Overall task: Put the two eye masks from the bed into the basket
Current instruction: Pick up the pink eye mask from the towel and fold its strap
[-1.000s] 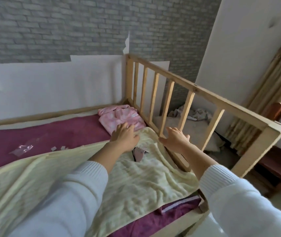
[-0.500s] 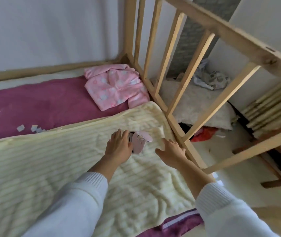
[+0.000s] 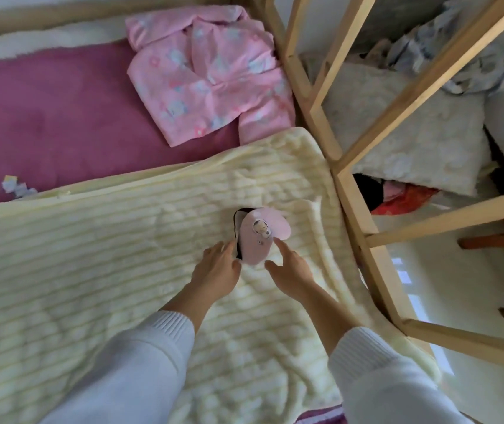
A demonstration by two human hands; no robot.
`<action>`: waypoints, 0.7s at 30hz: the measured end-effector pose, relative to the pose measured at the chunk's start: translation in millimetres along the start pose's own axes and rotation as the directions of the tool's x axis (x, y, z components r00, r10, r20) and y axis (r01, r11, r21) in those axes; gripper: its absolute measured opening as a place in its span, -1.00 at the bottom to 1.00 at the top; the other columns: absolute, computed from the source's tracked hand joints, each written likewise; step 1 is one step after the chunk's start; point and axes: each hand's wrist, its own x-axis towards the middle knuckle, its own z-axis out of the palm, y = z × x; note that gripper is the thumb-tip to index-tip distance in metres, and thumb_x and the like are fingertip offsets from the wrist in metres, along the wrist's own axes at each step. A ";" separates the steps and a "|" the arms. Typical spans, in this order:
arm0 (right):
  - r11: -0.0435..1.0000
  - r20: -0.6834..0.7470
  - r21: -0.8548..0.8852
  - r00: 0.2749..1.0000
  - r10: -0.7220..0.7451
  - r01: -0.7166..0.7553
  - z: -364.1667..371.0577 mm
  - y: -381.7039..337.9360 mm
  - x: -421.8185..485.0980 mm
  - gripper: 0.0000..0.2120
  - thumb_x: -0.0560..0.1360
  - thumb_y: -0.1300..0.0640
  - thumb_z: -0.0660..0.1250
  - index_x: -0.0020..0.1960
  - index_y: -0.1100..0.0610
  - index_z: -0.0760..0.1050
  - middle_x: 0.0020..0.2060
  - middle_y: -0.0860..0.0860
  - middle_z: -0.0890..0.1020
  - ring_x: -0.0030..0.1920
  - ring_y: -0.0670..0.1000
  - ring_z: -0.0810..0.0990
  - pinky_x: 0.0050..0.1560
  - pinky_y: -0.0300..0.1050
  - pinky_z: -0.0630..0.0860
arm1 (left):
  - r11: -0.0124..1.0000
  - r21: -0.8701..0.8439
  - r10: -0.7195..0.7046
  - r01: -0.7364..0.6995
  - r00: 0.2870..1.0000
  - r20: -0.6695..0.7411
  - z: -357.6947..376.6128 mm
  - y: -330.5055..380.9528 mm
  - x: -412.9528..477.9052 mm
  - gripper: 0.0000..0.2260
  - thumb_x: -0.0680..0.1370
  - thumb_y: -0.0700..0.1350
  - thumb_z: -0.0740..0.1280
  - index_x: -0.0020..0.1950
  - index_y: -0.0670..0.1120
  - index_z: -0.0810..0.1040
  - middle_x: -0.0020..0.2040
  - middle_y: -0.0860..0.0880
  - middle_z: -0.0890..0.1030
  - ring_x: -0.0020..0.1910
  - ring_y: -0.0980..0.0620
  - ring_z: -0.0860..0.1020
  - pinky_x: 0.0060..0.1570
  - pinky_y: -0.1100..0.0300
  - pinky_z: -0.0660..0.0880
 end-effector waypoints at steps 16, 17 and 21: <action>0.761 -0.045 0.648 0.999 -0.013 0.039 -38.8 -23.4 -16.4 -0.68 0.41 0.39 0.30 0.14 0.22 0.57 -0.32 -0.04 0.60 -0.28 -0.08 0.57 -0.20 -0.20 0.55 | 0.987 -0.057 0.137 -0.149 0.975 -0.176 -6.6 19.6 -12.9 -0.42 0.53 -0.06 0.30 0.49 0.10 0.13 0.59 -0.07 0.01 0.55 -0.14 -0.01 0.40 -0.10 0.26; 0.756 -0.020 0.652 0.998 -0.061 0.059 -45.5 -23.8 -32.7 -0.68 0.39 0.42 0.30 0.12 0.23 0.58 -0.33 -0.01 0.60 -0.26 -0.04 0.58 -0.13 -0.10 0.57 | 0.982 -0.019 0.180 -0.189 0.960 -0.215 -13.5 19.9 -25.3 -0.51 0.53 -0.04 0.31 0.43 0.08 0.26 0.59 -0.04 0.02 0.56 -0.12 -0.03 0.43 -0.09 0.21; 0.802 0.051 0.572 0.969 -0.244 0.172 -60.7 -22.2 -96.1 -0.65 0.40 0.45 0.30 0.13 0.23 0.57 -0.20 0.16 0.61 -0.21 -0.02 0.57 -0.13 -0.21 0.54 | 0.949 0.016 0.304 -0.316 0.897 -0.319 -38.2 19.7 -90.5 -0.86 0.50 -0.03 0.35 0.04 0.00 0.53 0.32 0.04 0.52 0.49 -0.01 0.24 0.32 0.03 0.27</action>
